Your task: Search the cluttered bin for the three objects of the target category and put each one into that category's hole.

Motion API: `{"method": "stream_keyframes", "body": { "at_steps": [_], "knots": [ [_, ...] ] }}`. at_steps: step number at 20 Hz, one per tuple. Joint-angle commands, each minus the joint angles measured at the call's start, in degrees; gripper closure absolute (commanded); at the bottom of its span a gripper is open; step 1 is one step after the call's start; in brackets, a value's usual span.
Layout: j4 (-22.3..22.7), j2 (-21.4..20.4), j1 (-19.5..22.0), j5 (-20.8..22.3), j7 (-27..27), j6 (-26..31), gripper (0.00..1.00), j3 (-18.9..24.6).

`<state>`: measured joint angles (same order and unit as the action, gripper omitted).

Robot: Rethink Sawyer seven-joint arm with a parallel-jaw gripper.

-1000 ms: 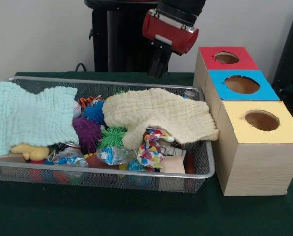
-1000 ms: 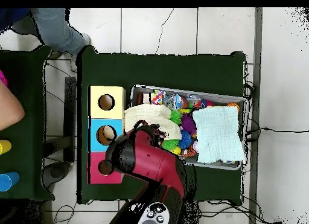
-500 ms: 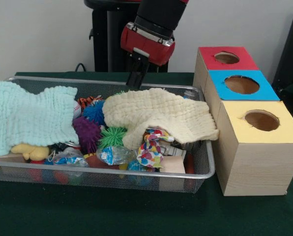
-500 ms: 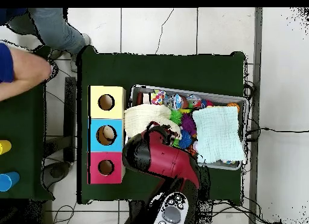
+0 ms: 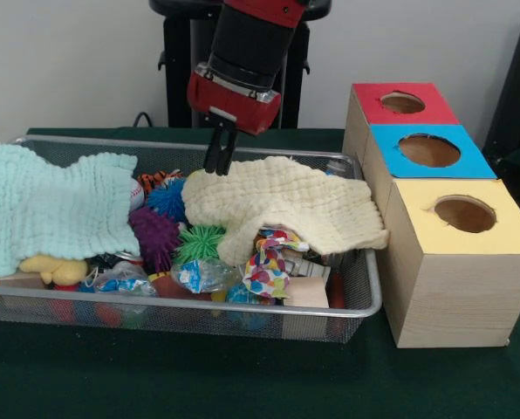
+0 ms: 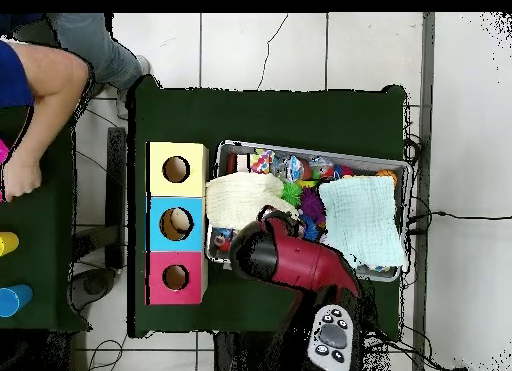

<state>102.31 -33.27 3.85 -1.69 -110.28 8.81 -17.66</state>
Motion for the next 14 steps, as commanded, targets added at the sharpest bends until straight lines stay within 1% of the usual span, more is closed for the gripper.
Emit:
{"method": "stream_keyframes", "body": {
  "at_steps": [1, 8, 12, 14],
  "knots": [
    [4.47, -0.56, 5.17, 5.81, -0.2, 0.84, 1.0, 10.37],
    [5.19, -3.03, 9.17, 9.75, 1.37, 3.36, 1.0, 12.61],
    [7.32, -5.15, 10.73, 11.22, 0.96, 4.54, 1.0, 13.7],
    [8.5, -5.3, 10.77, 11.75, -0.31, 3.59, 1.0, 13.94]
  ]
}}
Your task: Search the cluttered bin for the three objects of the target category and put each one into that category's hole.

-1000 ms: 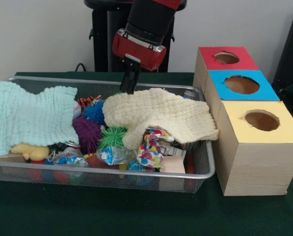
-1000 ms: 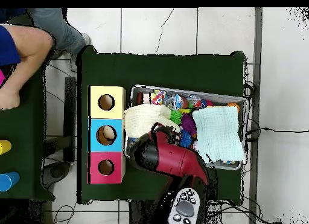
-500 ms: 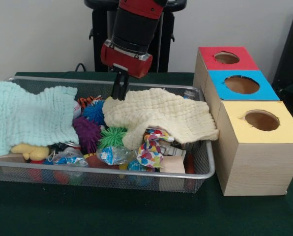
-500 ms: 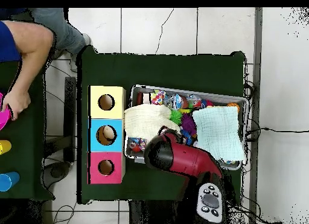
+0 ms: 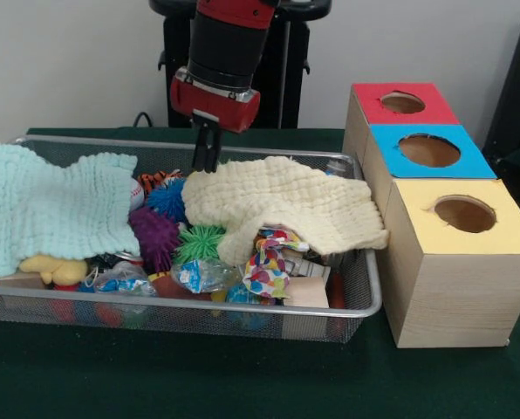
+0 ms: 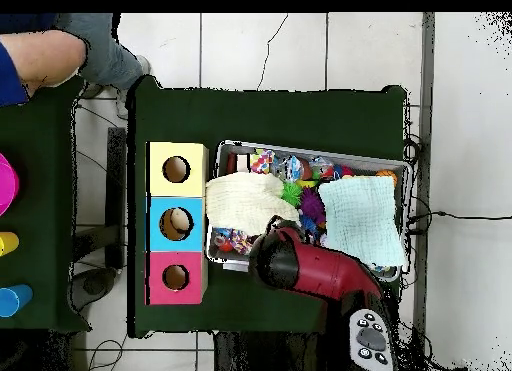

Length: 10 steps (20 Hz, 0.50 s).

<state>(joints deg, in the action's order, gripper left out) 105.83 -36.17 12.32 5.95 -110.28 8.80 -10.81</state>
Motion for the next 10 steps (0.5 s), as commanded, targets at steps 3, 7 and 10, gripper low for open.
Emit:
{"method": "stream_keyframes", "body": {
  "at_steps": [3, 7, 10],
  "knots": [
    [5.79, -2.23, 2.42, 4.79, -1.55, 2.24, 1.0, 7.16],
    [6.68, -1.95, 3.37, 6.09, -1.98, 0.13, 1.0, 7.84],
    [6.52, -1.74, 3.29, 6.96, -2.62, -0.53, 0.0, 7.38]
  ]
}}
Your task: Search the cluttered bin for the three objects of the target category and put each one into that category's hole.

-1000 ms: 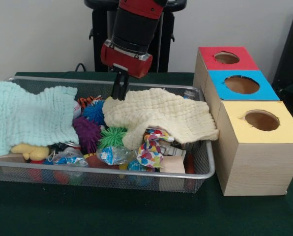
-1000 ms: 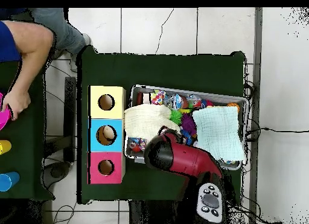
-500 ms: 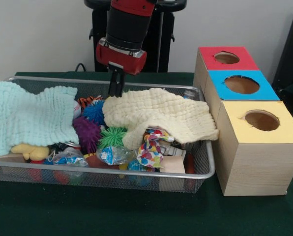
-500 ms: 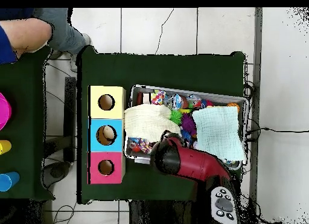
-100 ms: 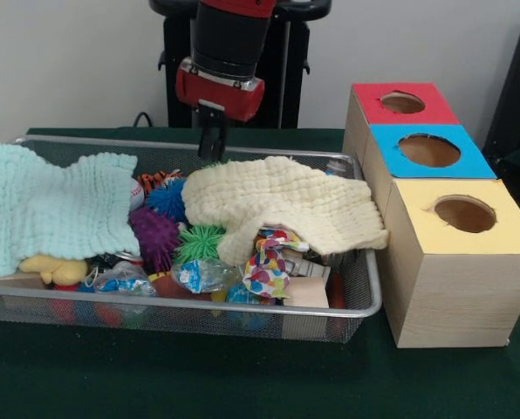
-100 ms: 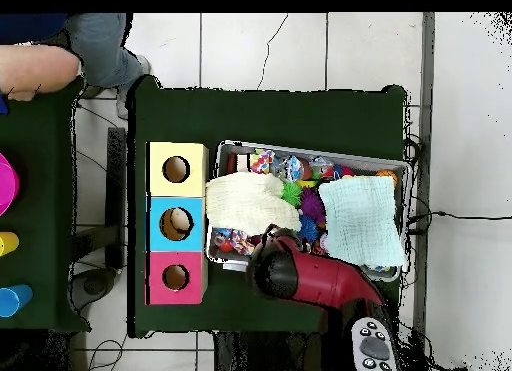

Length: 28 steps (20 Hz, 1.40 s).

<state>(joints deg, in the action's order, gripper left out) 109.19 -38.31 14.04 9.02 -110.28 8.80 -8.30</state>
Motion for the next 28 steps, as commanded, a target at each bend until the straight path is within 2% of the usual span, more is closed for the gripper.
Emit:
{"method": "stream_keyframes", "body": {
  "at_steps": [1, 9, 16, 28],
  "knots": [
    [3.19, 0.47, 1.57, 4.12, -2.7, -0.88, 0.0, 4.73],
    [4.4, 3.27, 3.18, 5.98, -4.59, -4.68, 0.0, 5.15],
    [4.93, 2.06, 2.93, 6.74, -4.11, -2.81, 0.0, 4.34],
    [2.96, 2.94, 6.51, 11.5, -1.31, -2.01, 0.0, 4.15]
  ]
}}
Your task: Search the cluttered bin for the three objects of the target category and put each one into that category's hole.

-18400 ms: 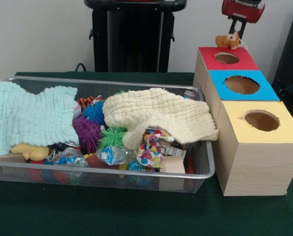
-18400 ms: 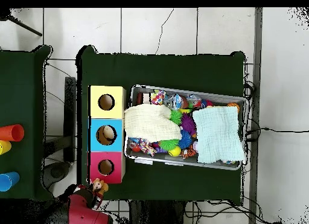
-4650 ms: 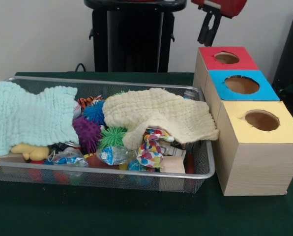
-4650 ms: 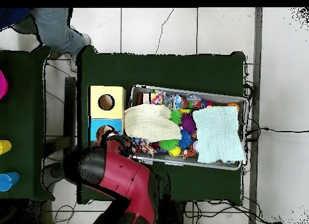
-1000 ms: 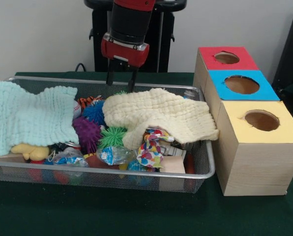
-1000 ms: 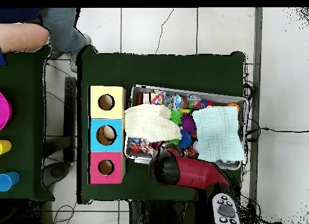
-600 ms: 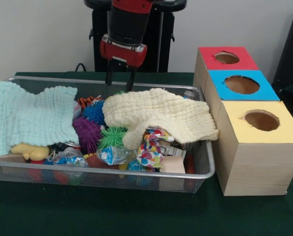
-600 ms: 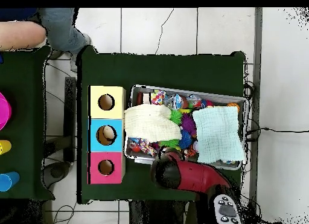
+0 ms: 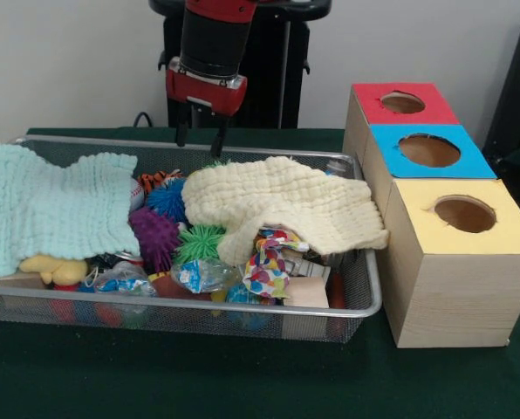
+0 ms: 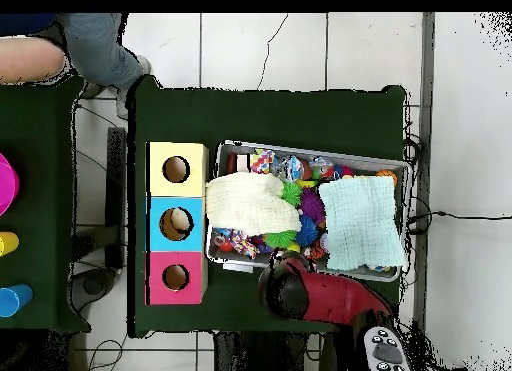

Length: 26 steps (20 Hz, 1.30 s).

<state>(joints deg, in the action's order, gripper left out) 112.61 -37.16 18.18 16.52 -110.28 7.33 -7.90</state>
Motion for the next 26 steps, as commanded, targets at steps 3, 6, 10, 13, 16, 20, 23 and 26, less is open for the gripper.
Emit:
{"method": "stream_keyframes", "body": {
  "at_steps": [3, 6, 10, 13, 16, 20, 23, 26],
  "knots": [
    [-1.12, 1.28, 3.99, 4.99, -0.34, 0.54, 0.0, 4.59],
    [-1.52, 1.61, 4.41, 5.77, -0.59, 0.41, 0.0, 4.77],
    [-2.81, 3.5, 4.33, 6.6, -1.7, -1.22, 0.0, 4.52],
    [-4.54, 6.57, 4.05, 6.99, -2.8, -3.16, 0.0, 4.27],
    [-5.74, 9.69, 3.08, 6.97, -4.39, -6.55, 0.0, 3.16],
    [-7.07, 12.19, 2.69, 6.62, -5.06, -9.26, 0.0, 2.44],
    [-7.74, 13.13, 2.47, 6.29, -4.98, -10.43, 0.0, 1.96],
    [-8.21, 13.69, 2.71, 6.13, -4.57, -11.01, 0.0, 2.02]
  ]
}}
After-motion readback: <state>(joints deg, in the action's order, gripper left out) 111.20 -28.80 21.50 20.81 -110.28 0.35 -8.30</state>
